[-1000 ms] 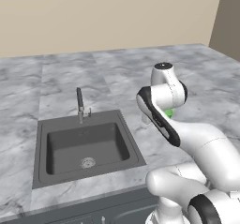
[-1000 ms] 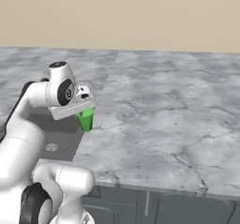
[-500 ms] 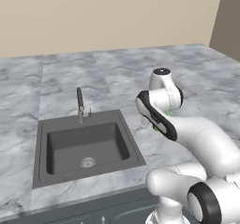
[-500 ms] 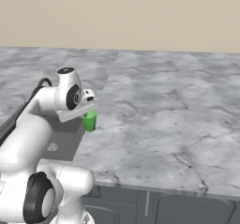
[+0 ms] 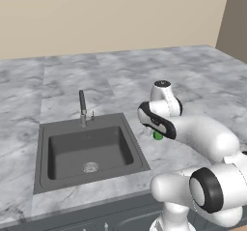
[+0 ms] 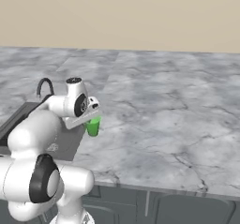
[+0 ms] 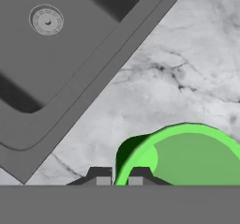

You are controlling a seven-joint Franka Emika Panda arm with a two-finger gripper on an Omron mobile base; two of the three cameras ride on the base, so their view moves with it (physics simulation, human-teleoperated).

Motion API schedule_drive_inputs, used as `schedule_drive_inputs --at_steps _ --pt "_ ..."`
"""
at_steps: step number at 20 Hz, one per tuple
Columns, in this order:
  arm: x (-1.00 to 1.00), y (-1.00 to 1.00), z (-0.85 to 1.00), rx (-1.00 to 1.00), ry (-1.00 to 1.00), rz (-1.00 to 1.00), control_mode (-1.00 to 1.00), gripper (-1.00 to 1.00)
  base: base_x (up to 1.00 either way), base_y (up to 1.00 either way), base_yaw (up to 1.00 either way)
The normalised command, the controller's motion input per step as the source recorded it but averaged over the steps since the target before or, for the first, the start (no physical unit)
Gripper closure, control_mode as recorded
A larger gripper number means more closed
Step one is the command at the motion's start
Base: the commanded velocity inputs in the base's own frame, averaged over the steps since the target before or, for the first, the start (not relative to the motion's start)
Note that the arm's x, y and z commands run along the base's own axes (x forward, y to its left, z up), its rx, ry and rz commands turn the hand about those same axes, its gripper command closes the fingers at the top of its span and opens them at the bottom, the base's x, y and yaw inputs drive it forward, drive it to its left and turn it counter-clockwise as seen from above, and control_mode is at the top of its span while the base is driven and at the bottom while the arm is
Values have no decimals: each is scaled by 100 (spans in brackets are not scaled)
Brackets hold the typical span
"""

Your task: Pick the cup and bowl from the counter and place them on the counter next to the sink.

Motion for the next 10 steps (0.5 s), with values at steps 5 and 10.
schedule_drive_inputs --at_steps 5,10 --pt "10 0 -39 0 0 10 -100 100 0 0 0" --pt "7 0 -41 0 0 10 -100 100 0 0 0"
